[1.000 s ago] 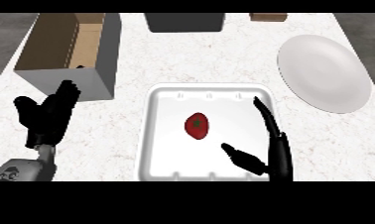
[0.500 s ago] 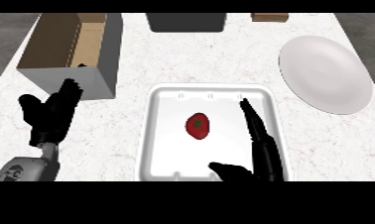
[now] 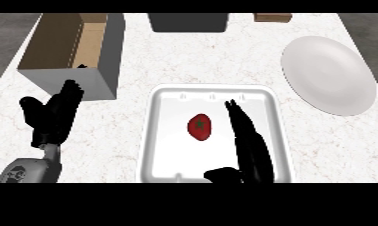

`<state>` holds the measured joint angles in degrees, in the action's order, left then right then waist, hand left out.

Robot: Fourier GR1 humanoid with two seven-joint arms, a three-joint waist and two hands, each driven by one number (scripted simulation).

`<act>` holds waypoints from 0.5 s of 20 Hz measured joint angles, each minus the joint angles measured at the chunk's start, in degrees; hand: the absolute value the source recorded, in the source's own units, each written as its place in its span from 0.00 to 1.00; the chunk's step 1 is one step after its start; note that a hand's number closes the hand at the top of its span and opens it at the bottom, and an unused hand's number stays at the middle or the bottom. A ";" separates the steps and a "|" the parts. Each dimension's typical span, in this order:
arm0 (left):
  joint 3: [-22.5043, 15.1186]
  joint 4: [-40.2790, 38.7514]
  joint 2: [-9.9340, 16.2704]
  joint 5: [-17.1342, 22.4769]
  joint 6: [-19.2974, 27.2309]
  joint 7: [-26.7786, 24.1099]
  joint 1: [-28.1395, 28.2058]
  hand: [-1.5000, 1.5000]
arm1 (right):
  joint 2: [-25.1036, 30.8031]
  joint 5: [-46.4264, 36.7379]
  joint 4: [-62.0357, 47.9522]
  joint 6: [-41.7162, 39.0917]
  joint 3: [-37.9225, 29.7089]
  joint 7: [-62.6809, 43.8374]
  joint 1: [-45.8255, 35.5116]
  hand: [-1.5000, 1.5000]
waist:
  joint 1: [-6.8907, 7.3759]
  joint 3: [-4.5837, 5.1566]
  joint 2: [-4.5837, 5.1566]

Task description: Pick the tomato from the tray and place it in the plate

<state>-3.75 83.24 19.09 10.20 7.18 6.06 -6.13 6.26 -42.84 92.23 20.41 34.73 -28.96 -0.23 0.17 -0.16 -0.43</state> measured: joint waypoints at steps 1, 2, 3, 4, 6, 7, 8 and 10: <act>0.45 -0.30 0.29 0.16 -0.44 0.08 -0.20 0.50 | -0.29 -0.75 -0.65 -1.24 -0.10 -1.49 -0.90 0.00 | 0.04 0.00 0.00; 0.58 -0.27 0.21 0.04 -0.49 0.19 -0.19 0.50 | -0.85 -1.97 -0.69 -2.45 0.09 -3.65 -1.60 0.00 | 0.06 0.01 -0.01; 0.62 0.18 0.12 -0.14 -0.49 0.50 0.04 0.50 | -0.95 -2.15 -1.45 -3.52 -0.09 -4.21 -2.05 0.00 | 0.09 0.04 0.02; 0.84 -0.13 0.10 -0.17 -0.89 0.30 -0.08 0.50 | -1.39 -2.54 -2.19 -4.72 -0.29 -5.23 -2.93 0.00 | 0.11 0.02 0.02; 1.03 -0.01 -0.15 -0.66 -0.90 0.22 0.14 0.50 | -1.97 -3.25 -2.37 -7.66 -0.32 -7.89 -4.05 0.00 | 0.12 -0.01 0.01; 1.13 0.21 -0.35 -0.81 -0.96 0.50 0.13 0.50 | -2.39 -3.16 -3.11 -9.04 -0.96 -8.46 -5.24 0.00 | 0.14 0.00 0.04; 1.09 0.61 -0.81 -1.06 -0.75 0.92 0.21 0.50 | -2.99 -3.56 -3.59 -9.93 -0.90 -9.19 -5.67 0.00 | 0.13 0.03 0.07; 1.49 0.16 -1.06 -1.45 -1.21 0.69 -0.06 0.50 | -3.76 -3.52 -5.02 -11.76 -1.50 -9.75 -6.62 0.00 | 0.15 -0.01 0.05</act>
<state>-2.26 83.40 18.03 8.75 5.97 6.75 -6.19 2.49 -46.36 87.22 8.65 33.23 -38.71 -6.86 0.32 -0.17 -0.38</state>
